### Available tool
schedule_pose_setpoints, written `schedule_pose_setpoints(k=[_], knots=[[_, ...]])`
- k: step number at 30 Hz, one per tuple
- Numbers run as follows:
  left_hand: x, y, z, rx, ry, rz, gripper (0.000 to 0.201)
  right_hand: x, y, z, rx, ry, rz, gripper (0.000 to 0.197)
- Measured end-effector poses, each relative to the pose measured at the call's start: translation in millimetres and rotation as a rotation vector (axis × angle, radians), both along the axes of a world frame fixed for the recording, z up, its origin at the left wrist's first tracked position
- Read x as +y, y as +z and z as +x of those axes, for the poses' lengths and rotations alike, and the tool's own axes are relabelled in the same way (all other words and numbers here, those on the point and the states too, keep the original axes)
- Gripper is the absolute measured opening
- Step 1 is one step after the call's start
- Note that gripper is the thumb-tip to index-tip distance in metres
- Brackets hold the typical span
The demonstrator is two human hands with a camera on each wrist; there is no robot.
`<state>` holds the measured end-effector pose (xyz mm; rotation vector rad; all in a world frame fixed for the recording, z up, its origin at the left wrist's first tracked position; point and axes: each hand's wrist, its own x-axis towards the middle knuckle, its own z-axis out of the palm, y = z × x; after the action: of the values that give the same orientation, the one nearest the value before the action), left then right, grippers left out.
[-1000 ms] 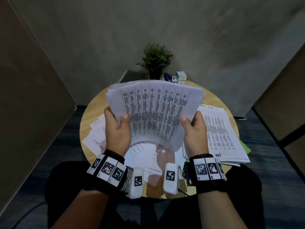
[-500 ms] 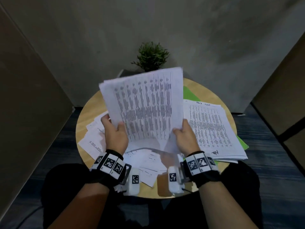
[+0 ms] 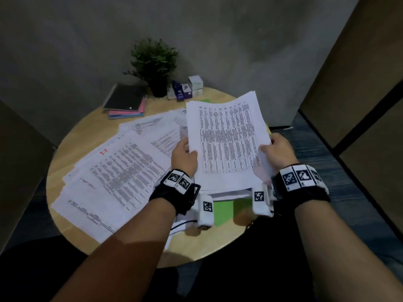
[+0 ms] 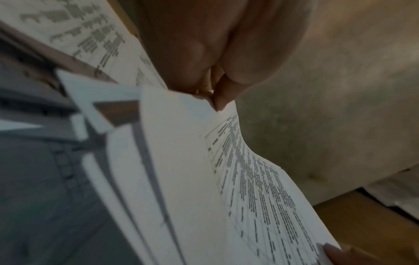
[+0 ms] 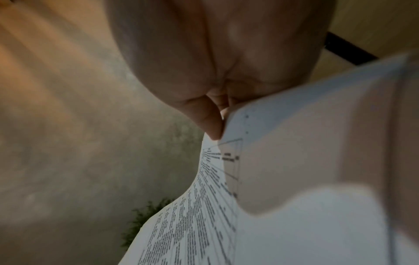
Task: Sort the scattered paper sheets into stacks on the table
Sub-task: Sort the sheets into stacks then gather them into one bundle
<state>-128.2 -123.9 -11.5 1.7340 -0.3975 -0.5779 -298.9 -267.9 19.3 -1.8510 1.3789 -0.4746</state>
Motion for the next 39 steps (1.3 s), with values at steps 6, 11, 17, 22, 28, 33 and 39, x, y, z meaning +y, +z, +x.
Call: schedule_pose_setpoints(k=[6, 11, 17, 22, 28, 33, 39], knots=[[-33, -44, -10, 0.033, -0.198, 0.304, 0.051, -22, -35, -3, 0.332, 0.001, 0.053, 0.037], [-29, -41, -16, 0.034, -0.297, 0.380, 0.065, -19, -46, -3, 0.420, 0.038, 0.091, 0.042], [0, -9, 5, 0.072, -0.220, 0.212, 0.066, -2, -25, 8, 0.367, 0.074, -0.050, 0.051], [53, 19, 40, 0.014, -0.127, 0.108, 0.053, 38, -8, 52, 0.284, 0.325, -0.078, 0.045], [125, 17, 101, -0.023, -0.028, 0.185, 0.051, 84, -5, 120, 0.314, 0.563, -0.054, 0.046], [165, -6, 137, -0.014, 0.082, 0.251, 0.044, 109, -11, 171, 0.389, 0.657, -0.060, 0.050], [182, -31, 162, 0.022, 0.032, 0.357, 0.040, 128, -37, 214, 0.507, 0.611, -0.054, 0.071]])
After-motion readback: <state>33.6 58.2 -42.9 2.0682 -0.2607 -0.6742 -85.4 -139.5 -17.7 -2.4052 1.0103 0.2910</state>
